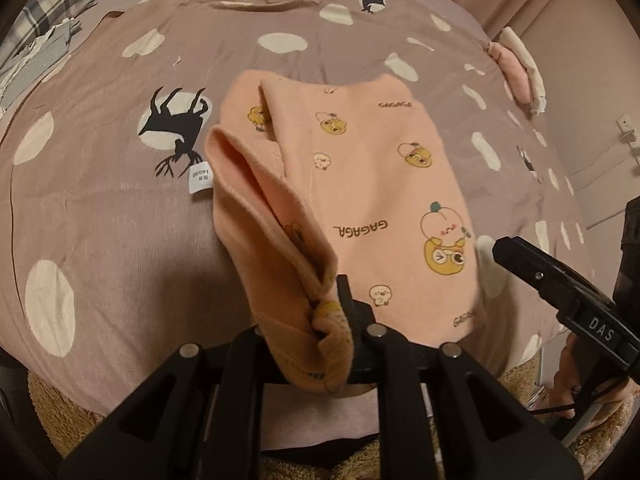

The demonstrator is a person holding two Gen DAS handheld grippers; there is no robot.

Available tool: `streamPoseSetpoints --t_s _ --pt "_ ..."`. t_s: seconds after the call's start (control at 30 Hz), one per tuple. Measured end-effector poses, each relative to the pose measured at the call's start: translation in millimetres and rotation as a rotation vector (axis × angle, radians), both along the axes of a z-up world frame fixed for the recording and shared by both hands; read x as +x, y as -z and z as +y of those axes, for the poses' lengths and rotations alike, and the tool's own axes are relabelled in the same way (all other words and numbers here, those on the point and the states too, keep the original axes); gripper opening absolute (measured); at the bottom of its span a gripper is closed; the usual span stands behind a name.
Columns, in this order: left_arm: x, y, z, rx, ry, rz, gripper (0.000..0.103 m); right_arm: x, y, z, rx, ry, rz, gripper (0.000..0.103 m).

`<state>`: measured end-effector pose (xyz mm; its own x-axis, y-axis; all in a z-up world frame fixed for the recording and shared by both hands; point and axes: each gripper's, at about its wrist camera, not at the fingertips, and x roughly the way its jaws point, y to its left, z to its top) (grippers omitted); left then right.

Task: Fold small clothes
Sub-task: 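Lift the held side and fold it over the onesie body with the left gripper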

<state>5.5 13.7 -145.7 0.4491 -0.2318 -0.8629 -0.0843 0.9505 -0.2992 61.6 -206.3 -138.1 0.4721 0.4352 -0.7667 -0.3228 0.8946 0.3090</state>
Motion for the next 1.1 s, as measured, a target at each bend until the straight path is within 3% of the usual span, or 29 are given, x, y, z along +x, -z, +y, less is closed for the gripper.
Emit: streamPoseSetpoints --t_s 0.17,0.23,0.3,0.37,0.4,0.7,0.93,1.0,1.1 --pt "0 -7 1 -0.002 0.005 0.006 0.02 -1 3 4 -0.011 -0.012 0.017 0.063" --pt "0 -12 5 -0.003 -0.007 0.009 0.03 -1 3 5 -0.013 -0.012 0.017 0.063" --pt "-2 -20 10 0.006 -0.031 -0.016 0.057 -1 2 5 -0.016 -0.014 0.01 0.063" --pt "-2 -27 14 0.01 -0.056 -0.069 0.076 1 0 7 -0.018 -0.018 0.009 0.072" --pt "0 -27 17 0.02 -0.067 -0.079 0.08 3 0 8 -0.017 -0.02 0.009 0.074" --pt "24 2 10 -0.03 -0.017 0.008 0.08 26 25 30 0.034 -0.082 0.126 0.077" --pt "33 20 16 -0.099 -0.034 0.04 0.077 32 34 45 0.02 -0.103 0.142 0.077" --pt "32 18 15 -0.103 -0.028 0.023 0.058 33 35 45 0.038 -0.102 0.143 0.073" --pt "31 15 10 -0.094 -0.017 0.012 0.04 34 36 47 0.056 -0.119 0.141 0.056"
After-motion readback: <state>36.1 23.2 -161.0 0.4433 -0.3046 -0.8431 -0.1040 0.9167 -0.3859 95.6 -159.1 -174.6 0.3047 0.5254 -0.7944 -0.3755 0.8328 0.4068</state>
